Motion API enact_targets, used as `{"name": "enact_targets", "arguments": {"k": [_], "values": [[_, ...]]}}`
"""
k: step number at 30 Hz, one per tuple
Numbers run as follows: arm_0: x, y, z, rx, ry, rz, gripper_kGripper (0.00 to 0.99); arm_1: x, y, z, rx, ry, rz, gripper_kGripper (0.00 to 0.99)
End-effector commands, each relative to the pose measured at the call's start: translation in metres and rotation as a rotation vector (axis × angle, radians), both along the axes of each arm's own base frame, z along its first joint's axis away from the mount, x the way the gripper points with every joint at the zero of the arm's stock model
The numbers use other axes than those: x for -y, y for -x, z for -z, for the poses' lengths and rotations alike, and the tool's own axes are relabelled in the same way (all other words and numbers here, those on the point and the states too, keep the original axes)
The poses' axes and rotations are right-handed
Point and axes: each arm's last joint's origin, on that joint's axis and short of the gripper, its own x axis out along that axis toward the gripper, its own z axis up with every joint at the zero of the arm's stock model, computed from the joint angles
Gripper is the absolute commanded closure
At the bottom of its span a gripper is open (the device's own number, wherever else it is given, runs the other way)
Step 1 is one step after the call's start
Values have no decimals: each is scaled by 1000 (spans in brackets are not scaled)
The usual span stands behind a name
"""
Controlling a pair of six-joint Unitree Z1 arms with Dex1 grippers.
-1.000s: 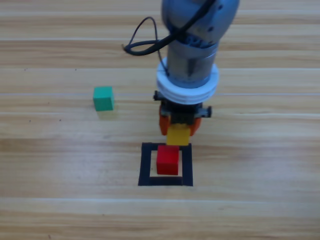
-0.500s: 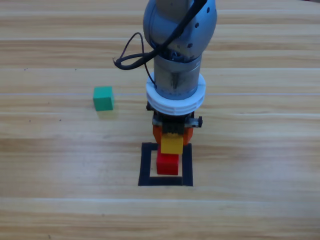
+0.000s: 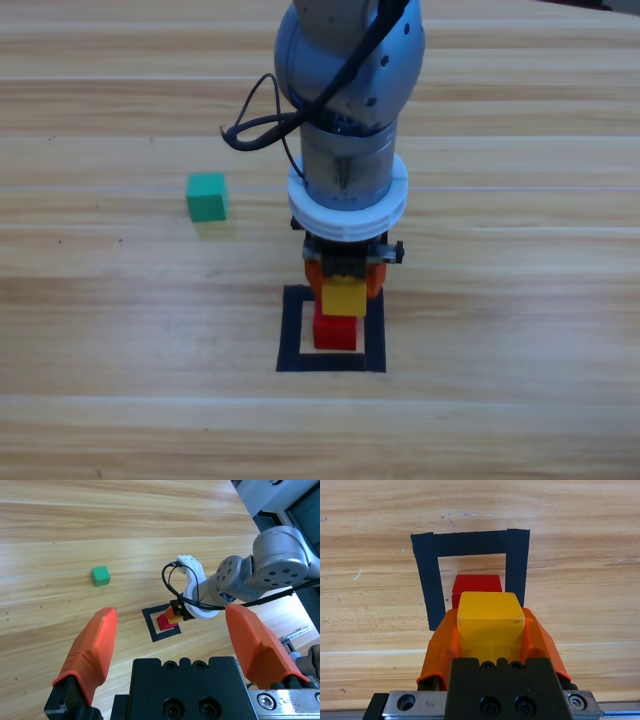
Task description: Stack the blocks in the rectangular block: red at the bottom, yellow in the middle, green on top
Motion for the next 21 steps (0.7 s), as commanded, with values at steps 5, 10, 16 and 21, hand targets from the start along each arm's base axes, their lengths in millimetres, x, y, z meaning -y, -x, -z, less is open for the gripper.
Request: {"name": "enact_targets", "arguments": {"k": [5, 10, 16, 21], "values": [[-1, 2, 10, -5, 17, 9, 71, -11, 16, 21, -33, 58, -27, 990], [1, 0, 14, -7, 16, 12, 71, -12, 17, 22, -35, 58, -28, 990], [3, -1, 18, -8, 13, 14, 71, -13, 18, 24, -37, 59, -30, 990], [4, -1, 19, -8, 13, 12, 71, -15, 18, 27, -39, 60, -30, 990]]}}
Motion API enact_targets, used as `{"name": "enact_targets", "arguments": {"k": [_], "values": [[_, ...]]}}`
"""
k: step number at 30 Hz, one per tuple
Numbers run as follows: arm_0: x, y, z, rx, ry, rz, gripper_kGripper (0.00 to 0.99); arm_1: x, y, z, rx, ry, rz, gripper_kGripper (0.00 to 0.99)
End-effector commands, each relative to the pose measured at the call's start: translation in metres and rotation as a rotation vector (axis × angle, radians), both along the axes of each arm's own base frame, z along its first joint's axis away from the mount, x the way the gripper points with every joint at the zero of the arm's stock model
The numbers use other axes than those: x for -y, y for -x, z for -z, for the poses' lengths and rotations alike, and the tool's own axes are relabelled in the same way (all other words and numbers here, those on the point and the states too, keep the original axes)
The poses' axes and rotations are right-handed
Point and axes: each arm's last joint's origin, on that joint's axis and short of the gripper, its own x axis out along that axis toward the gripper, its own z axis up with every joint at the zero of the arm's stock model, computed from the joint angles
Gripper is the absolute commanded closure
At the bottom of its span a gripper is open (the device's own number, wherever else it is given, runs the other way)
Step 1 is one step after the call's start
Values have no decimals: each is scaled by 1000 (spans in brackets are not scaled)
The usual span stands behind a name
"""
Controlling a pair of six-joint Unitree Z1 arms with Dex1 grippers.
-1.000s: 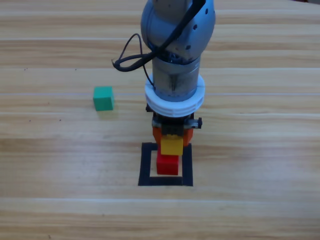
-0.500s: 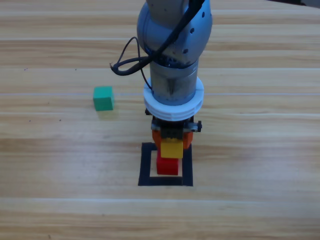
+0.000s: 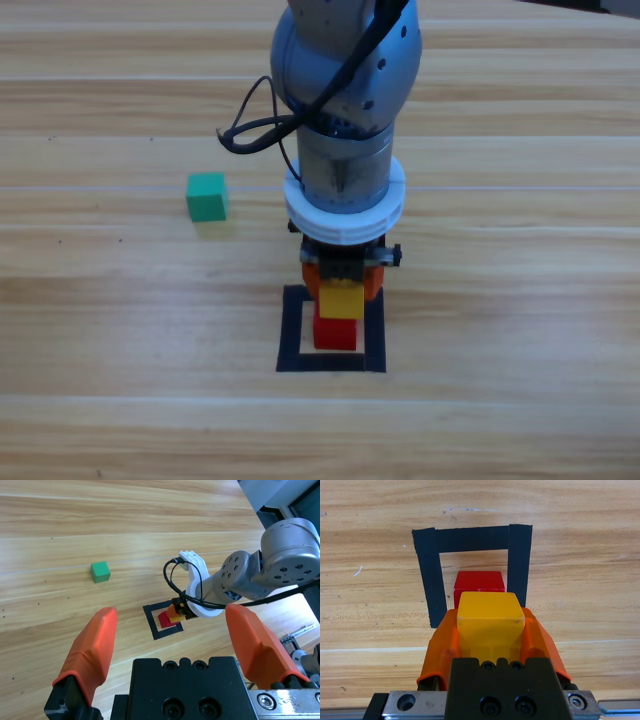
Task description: Stack the blocks in the rectangular block: red at the bottom, yellow in the middle, green on top
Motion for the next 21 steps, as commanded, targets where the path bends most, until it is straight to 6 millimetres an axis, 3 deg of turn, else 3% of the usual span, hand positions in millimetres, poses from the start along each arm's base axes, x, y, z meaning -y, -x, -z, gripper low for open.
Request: {"name": "enact_targets", "arguments": {"k": [1, 21], "values": [[-2, 3, 5, 4, 22, 9, 71, -13, 14, 27, -38, 58, -31, 990], [0, 2, 9, 3, 21, 10, 73, -17, 15, 37, -46, 67, -32, 990]]}}
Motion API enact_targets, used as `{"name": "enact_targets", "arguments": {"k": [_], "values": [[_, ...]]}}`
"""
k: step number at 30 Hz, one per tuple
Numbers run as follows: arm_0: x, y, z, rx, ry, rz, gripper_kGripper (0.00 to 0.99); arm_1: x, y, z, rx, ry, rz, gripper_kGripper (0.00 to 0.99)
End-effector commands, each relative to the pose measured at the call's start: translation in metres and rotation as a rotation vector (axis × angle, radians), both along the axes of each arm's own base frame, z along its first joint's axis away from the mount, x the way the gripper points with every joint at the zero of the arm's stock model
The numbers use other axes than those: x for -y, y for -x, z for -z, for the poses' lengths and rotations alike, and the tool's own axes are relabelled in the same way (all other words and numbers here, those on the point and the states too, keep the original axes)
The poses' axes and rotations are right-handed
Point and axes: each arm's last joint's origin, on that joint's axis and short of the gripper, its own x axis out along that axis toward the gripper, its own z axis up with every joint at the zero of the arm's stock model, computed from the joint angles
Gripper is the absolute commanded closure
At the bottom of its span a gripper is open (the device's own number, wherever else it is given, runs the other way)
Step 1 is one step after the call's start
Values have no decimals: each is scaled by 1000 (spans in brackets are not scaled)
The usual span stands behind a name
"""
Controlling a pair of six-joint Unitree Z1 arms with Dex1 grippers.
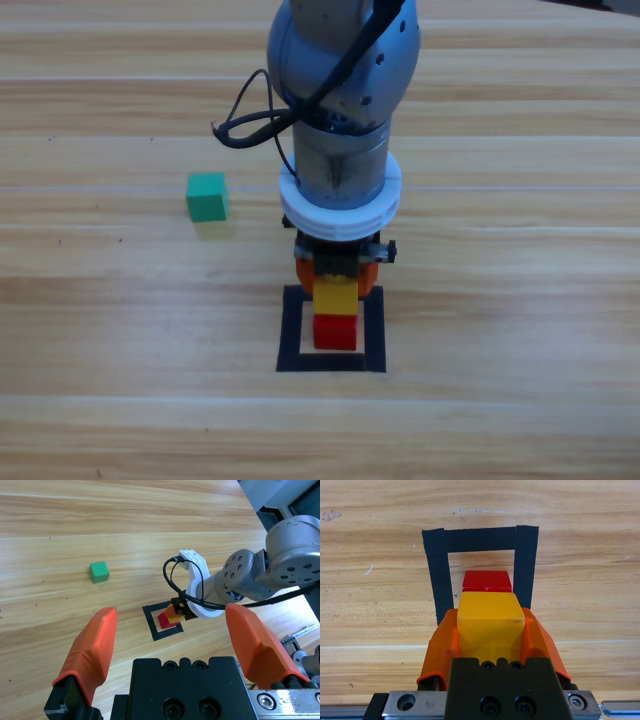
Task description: Stack the blocks in the rectangular block: red at the bottom, yellow in the middle, green on top
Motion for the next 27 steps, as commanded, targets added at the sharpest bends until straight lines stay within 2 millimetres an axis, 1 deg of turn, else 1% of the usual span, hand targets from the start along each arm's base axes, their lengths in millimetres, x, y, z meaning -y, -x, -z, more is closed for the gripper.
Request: {"name": "enact_targets", "arguments": {"k": [1, 6, 18, 19, 20, 21, 22, 23, 24, 25, 27], "values": [[-3, 4, 3, 1, 19, 10, 73, -15, 14, 42, -56, 83, -32, 990], [-3, 4, 4, 1, 18, 9, 73, -15, 13, 47, -51, 96, -30, 990], [-3, 4, 3, 3, 21, 9, 71, -15, 13, 43, -38, 95, -32, 990], [-3, 4, 3, 3, 21, 9, 71, -15, 13, 41, -35, 90, -35, 959], [-4, 4, 3, 4, 22, 9, 70, -15, 13, 38, -30, 85, -36, 823], [-4, 4, 3, 5, 21, 9, 70, -15, 13, 36, -27, 79, -39, 588], [-4, 4, 3, 6, 22, 9, 68, -15, 13, 33, -20, 77, -40, 252], [-4, 4, 2, 7, 23, 9, 68, -14, 13, 28, -8, 73, -40, 37], [-4, 4, 3, 6, 21, 10, 68, -13, 13, 24, 2, 68, -40, 1], [-4, 4, 3, 6, 22, 9, 68, -13, 13, 20, 7, 64, -43, 0], [-4, 4, 3, 8, 24, 9, 68, -11, 14, 5, 32, 39, -48, 0]]}}
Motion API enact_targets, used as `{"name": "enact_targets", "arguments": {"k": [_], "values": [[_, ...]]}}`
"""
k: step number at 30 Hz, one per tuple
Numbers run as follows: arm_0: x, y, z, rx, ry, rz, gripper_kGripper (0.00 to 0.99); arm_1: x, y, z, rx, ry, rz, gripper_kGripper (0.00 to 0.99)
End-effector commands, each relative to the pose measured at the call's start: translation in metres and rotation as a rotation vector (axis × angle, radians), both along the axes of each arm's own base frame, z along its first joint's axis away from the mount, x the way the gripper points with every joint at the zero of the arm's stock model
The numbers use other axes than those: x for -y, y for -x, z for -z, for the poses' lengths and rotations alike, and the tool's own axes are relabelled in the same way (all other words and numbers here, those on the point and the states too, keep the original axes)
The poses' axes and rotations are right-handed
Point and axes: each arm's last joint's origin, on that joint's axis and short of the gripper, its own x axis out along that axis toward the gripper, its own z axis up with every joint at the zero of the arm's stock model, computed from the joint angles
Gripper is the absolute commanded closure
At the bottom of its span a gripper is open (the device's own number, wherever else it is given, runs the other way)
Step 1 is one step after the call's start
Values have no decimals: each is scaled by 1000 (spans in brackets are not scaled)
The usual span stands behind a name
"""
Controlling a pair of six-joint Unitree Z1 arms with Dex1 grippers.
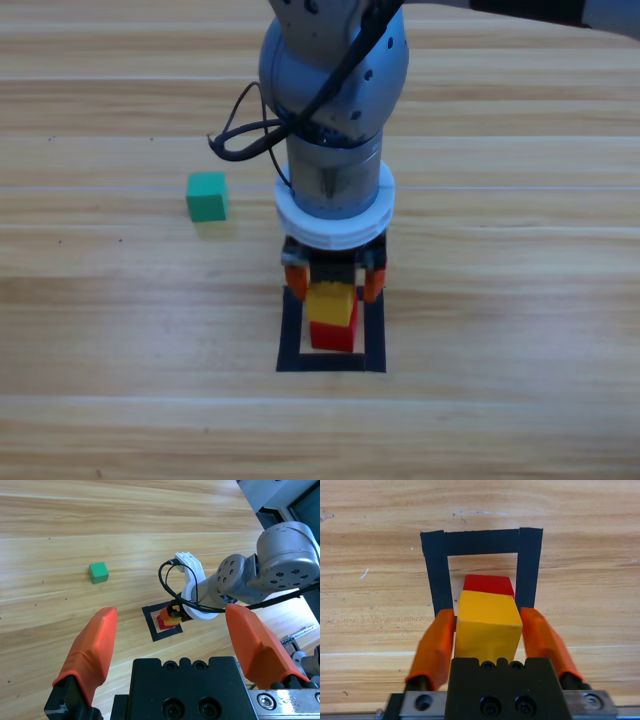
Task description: Stack the blocks in the rectangular block: red at the bottom, yellow in the middle, green on top
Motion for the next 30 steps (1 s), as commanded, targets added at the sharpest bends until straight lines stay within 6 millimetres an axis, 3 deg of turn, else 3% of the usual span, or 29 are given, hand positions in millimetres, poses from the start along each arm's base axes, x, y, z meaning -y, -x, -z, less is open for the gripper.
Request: {"name": "enact_targets", "arguments": {"k": [1, 4, 7, 11, 13, 16, 19, 24, 28, 30], "values": [[-4, 4, 2, 4, 21, 11, 68, -5, 14, -14, 41, 7, -45, 0], [-4, 5, 3, 4, 21, 11, 68, 5, 20, -60, 121, -55, -59, 0], [-4, 4, 0, 18, 30, 9, 68, 23, 34, -118, 245, -111, -82, 0], [6, -6, -15, 49, 38, -22, 67, 64, 53, -185, 388, -152, -102, 0], [24, -20, -21, 41, 28, -61, 68, 93, 66, -212, 455, -131, -138, 0], [41, -35, -23, 21, 27, -108, 68, 122, 74, -229, 498, -100, -151, 0], [63, -55, -25, 4, 10, -128, 70, 144, 84, -233, 518, -48, -164, 0], [115, -108, -12, -51, -96, -85, 70, 183, 103, -224, 527, 8, -181, 0], [155, -158, 15, -83, -234, -52, 71, 226, 129, -207, 590, -95, -264, 0], [163, -180, 28, -101, -287, -49, 71, 243, 139, -198, 619, -140, -322, 0]]}}
